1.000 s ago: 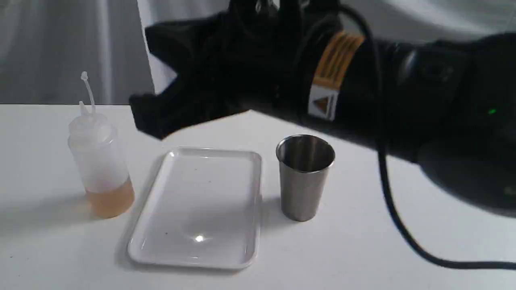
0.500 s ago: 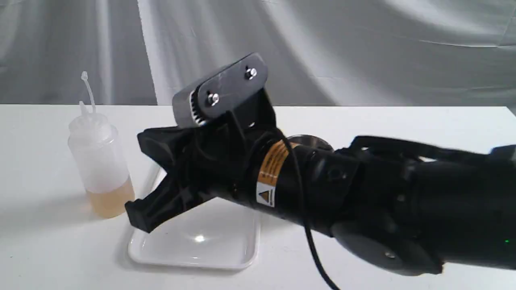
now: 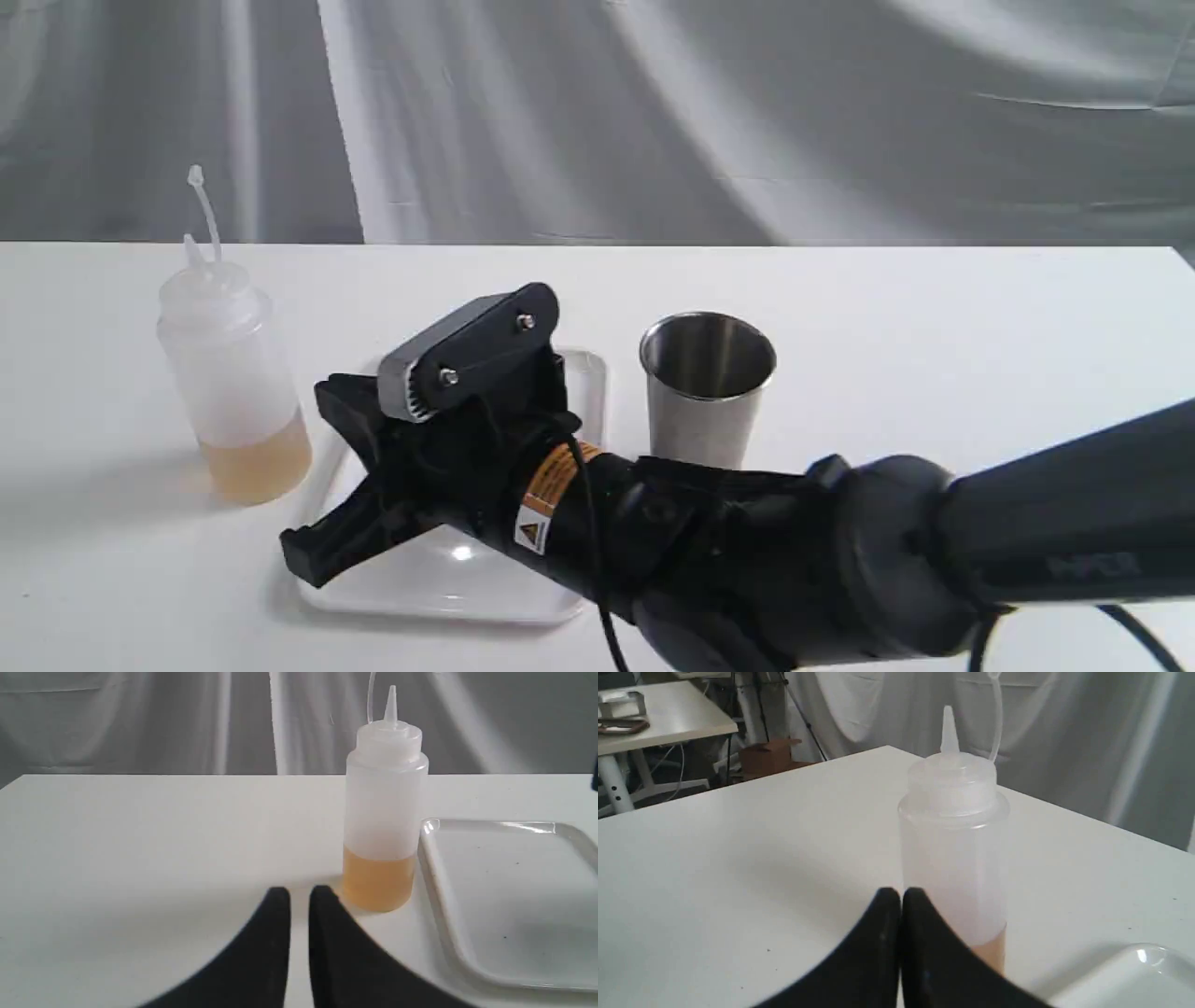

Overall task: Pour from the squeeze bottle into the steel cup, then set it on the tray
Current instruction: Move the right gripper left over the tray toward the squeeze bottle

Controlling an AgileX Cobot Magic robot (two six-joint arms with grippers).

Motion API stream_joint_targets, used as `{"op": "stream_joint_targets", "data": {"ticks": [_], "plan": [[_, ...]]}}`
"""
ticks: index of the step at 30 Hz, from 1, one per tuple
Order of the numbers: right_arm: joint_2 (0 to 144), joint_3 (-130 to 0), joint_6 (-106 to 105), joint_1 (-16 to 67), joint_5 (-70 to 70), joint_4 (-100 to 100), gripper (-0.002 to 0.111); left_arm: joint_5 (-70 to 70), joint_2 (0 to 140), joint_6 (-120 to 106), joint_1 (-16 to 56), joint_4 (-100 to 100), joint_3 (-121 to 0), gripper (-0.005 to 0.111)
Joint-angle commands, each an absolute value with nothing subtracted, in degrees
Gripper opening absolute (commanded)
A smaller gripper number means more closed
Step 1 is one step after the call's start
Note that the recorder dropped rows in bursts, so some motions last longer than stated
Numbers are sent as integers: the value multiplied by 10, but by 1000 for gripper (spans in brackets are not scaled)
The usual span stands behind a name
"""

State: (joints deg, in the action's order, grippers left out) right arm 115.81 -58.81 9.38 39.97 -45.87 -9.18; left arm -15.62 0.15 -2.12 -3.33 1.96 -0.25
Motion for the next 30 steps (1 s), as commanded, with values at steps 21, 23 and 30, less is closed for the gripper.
{"op": "stream_joint_targets", "data": {"ticks": [21, 23, 30], "plan": [[1323, -808, 87, 392, -336, -99, 14, -152, 0, -19, -31, 19, 0, 8], [1326, -808, 87, 392, -336, -99, 33, -152, 0, -19, -31, 19, 0, 8], [1344, -808, 73, 380, -361, -100, 105, -152, 0, -19, -31, 19, 0, 8]]}}
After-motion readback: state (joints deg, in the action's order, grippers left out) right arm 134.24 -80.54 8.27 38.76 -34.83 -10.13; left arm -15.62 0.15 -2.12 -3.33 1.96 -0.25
